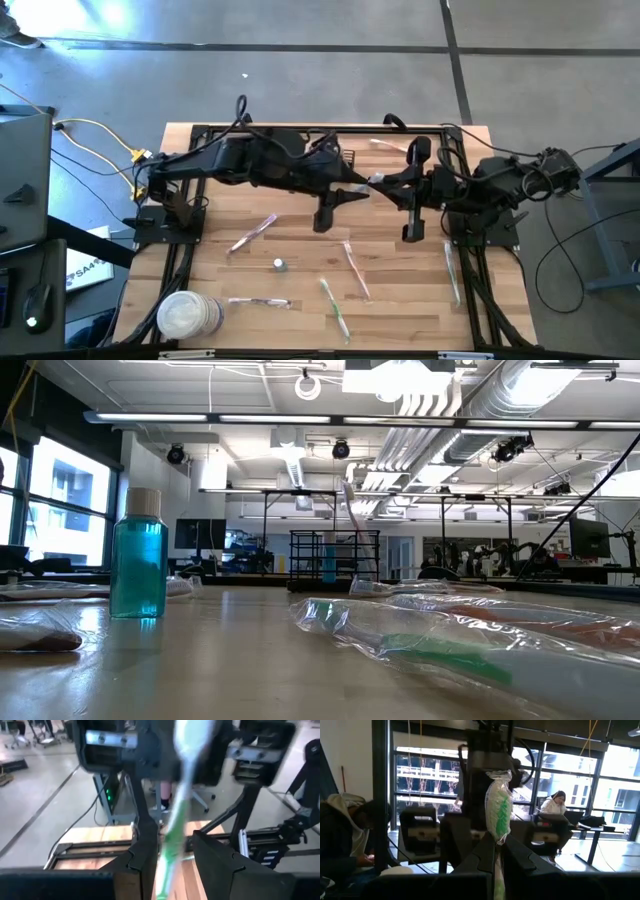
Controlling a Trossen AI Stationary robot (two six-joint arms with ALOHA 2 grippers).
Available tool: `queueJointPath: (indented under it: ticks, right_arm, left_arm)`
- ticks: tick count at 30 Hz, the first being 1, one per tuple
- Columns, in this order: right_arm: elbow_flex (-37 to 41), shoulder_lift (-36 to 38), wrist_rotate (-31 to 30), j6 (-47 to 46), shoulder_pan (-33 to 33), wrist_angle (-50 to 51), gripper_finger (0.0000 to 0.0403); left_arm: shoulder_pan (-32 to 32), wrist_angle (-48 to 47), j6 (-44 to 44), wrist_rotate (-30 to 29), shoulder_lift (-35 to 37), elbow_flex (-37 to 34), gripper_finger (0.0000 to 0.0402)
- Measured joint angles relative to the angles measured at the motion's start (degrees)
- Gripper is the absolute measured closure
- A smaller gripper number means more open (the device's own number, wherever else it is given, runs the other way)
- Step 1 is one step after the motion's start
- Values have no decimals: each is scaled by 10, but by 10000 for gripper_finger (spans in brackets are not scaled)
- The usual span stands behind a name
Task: Pick & Place toothbrushing station
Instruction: Put the middle green toothbrush into the mesh organizer
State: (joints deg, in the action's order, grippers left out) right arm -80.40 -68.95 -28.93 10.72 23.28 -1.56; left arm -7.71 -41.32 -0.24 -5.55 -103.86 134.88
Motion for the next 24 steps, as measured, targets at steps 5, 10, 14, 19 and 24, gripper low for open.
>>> queueJointPath:
  ticks: [5,10,14,19,24]
  right_arm:
    - [0,-7,9,-4,-8,-2,398]
    - [0,-20,11,-6,-15,-4,398]
    - [0,-23,11,-9,-17,-3,398]
    - [0,-22,9,-7,-17,-9,398]
    - [0,-22,9,-6,-17,-7,398]
  left_arm:
    - [6,14,0,3,-4,1,279]
    - [6,10,12,3,-6,0,279]
    - [6,9,13,3,-6,0,279]
    - [6,4,13,3,-6,0,279]
    - [6,3,15,2,-6,0,295]
